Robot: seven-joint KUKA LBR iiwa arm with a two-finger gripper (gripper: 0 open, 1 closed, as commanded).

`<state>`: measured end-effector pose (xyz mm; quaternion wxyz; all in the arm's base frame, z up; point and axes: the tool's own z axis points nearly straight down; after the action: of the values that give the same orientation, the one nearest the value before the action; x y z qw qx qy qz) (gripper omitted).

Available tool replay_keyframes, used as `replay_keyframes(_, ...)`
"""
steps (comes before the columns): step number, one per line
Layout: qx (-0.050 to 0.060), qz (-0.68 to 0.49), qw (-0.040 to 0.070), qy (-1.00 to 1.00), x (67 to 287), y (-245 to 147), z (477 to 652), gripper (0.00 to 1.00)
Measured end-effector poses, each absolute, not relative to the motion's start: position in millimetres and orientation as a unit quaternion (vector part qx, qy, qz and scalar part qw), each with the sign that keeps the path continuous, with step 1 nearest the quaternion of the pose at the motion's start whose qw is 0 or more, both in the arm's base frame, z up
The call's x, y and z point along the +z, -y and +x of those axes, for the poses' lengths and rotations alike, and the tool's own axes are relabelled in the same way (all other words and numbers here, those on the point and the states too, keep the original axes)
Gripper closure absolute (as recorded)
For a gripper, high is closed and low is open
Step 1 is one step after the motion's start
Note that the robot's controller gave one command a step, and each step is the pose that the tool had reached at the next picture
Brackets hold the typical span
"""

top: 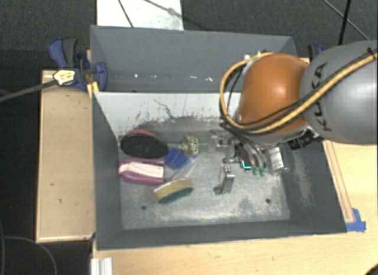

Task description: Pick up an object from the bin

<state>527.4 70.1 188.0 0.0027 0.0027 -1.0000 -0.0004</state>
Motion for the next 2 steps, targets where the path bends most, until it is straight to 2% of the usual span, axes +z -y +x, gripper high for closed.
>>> replay_keyframes(1,-0.001,-0.045,0.002,0.999,80,-131,537.9,0.0)
replay_keyframes(2,0.0,-0.058,0.001,0.998,70,-170,505.0,0.0)
